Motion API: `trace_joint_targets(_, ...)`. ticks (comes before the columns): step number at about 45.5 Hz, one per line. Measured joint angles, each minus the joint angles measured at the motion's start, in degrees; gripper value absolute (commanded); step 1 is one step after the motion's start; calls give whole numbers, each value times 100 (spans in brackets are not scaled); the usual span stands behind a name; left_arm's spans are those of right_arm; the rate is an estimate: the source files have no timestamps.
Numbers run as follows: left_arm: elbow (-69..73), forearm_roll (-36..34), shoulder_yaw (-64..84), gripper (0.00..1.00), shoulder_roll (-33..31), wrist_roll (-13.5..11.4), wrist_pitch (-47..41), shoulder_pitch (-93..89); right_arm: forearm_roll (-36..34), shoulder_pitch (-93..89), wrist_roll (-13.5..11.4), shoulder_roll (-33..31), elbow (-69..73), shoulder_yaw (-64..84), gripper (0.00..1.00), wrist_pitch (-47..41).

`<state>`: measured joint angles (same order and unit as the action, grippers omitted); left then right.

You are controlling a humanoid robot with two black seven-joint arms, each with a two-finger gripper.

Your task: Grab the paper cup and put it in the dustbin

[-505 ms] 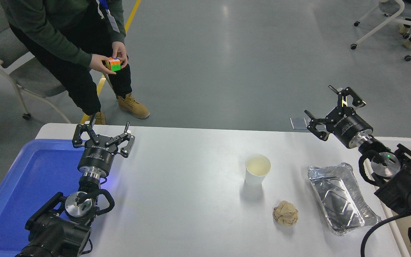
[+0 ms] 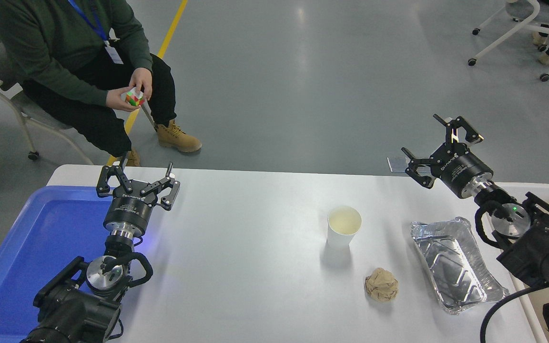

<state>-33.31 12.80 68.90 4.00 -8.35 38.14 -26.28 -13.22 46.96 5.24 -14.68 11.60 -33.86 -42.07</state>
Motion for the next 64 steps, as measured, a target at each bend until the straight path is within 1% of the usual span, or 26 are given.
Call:
trace_joint_targets(6, 0, 0, -3, 99, 3, 0, 0, 0, 220, 142, -18, -82, 12, 5, 100, 6)
trace_joint_targets(12, 0, 0, -5, 99, 3, 0, 0, 0, 681, 345, -38, -297, 115, 29, 100, 4)
trace_joint_targets(16, 0, 0, -6, 99, 3, 0, 0, 0, 1006, 514, -48, -520, 242, 117, 100, 5)
trace_joint_targets(22, 0, 3, -7, 99, 4, 0, 0, 0, 1351, 804, -58, -1062, 732, 528, 100, 45)
trace_joint_targets(28, 0, 3, -7, 99, 5, 0, 1, 0, 1535, 1277, -63, -1710, 1453, 1296, 100, 165)
trace_joint_targets(32, -1, 4, -7, 99, 4, 0, 1, 0, 1610, 1857, -62, -2204, 2054, 2217, 100, 319)
trace_joint_targets(34, 0, 3, -7, 99, 4, 0, 1, 0, 1627, 2059, -61, -2319, 2201, 2492, 100, 356)
trace_joint_targets(42, 0, 4, -13, 99, 4, -2, 1, 0, 1666, 3601, -51, -2833, 3175, 4605, 100, 547)
trace_joint_targets(48, 0, 4, -15, 99, 4, -1, 1, 0, 1693, 4790, -48, -2963, 3883, 6000, 100, 682)
trace_joint_targets(53, 0, 4, -16, 99, 4, 0, 1, 0, 1780, 5825, -45, -2944, 4558, 7045, 100, 755)
trace_joint_targets(64, 0, 4, -16, 99, 4, -2, 1, 0, 2352, 7446, -46, -2496, 5854, 8535, 100, 832)
